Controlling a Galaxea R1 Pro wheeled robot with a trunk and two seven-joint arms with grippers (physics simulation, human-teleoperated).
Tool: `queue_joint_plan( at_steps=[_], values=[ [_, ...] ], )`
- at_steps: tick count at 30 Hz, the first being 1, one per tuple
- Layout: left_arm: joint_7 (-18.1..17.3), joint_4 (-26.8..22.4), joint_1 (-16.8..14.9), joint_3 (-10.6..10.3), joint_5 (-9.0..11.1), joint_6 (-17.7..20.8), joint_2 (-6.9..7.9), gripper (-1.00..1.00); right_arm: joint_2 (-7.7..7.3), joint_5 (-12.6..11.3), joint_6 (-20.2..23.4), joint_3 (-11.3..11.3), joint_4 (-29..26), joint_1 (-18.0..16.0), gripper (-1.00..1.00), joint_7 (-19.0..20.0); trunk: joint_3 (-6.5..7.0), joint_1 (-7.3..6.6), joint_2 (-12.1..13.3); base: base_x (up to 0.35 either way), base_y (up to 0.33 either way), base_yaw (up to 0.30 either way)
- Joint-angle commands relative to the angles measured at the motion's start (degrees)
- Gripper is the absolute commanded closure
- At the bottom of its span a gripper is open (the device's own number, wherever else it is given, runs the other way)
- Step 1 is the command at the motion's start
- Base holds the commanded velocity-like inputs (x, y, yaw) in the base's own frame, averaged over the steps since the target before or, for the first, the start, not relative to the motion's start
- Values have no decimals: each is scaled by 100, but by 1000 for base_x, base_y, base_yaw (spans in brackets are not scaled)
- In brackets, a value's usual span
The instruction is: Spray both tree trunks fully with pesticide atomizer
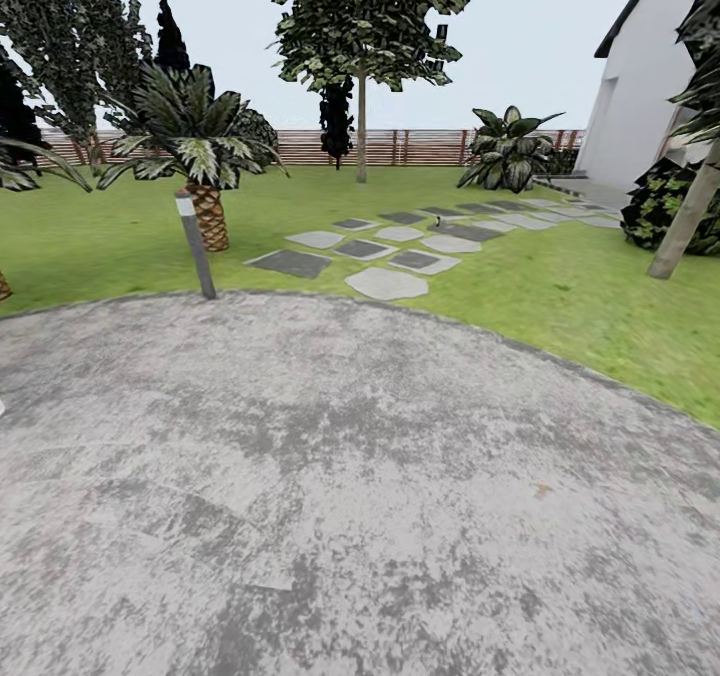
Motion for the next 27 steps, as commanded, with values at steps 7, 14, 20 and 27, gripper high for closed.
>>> queue_joint_plan(
  at_steps=[7, 14, 20, 27],
  values=[
    [0, 0, 0, 0, 0, 0, 0, -100, 0, 0, 0, -4, 6, 0, -100, 0, 0, 0, 0, 340, 0, 0],
    [0, 0, 7, 0, 0, -8, 0, -100, 0, -8, -8, -10, 6, 0, -100, -5, 0, 0, 0, 340, 0, 0],
    [0, 0, 1, 0, -1, -2, 0, -100, 0, -9, -15, -11, 1, 0, -100, -9, 0, 0, 0, 340, 0, 0],
    [0, 0, 0, 0, -5, -7, -3, -100, 0, -9, -14, -11, 6, 0, -100, -6, 0, 0, 0, 340, 0, 0]
  ],
)
